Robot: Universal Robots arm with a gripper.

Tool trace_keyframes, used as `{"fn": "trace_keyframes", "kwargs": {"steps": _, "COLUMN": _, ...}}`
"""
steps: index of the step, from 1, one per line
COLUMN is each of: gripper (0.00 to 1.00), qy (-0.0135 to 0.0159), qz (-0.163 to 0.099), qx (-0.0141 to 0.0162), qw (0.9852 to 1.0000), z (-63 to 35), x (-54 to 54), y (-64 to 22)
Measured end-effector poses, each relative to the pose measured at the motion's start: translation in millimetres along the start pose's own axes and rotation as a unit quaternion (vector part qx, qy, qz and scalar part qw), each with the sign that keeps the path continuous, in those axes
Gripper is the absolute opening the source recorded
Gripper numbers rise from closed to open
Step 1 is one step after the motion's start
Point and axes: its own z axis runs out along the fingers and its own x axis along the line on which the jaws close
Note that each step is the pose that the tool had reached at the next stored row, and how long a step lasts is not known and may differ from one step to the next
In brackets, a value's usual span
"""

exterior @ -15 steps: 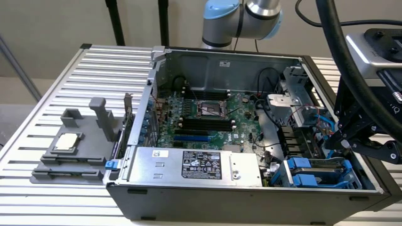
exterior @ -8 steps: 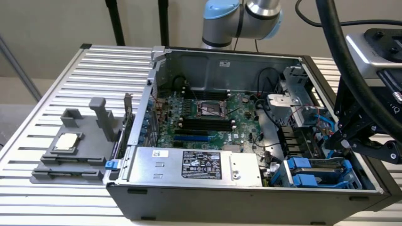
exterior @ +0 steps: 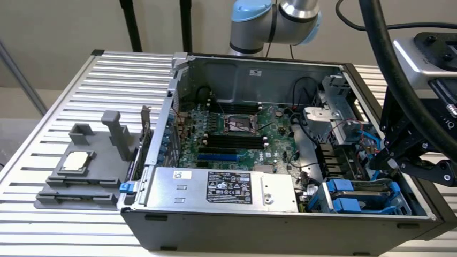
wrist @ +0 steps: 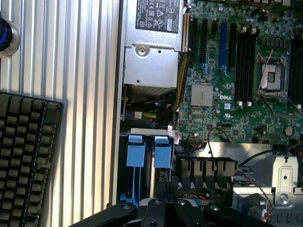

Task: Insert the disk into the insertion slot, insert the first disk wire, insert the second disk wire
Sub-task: 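Insert the first disk wire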

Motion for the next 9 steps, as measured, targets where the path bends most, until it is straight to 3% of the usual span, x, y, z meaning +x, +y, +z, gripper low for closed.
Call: {"fn": "trace_keyframes", "kwargs": {"steps": 9, "gripper": 0.13, "qy": 0.0000, "qz": 0.000, "qx": 0.0000, "qw": 1.0000, "z": 0.0, "x": 0.0, "y": 0.0}}
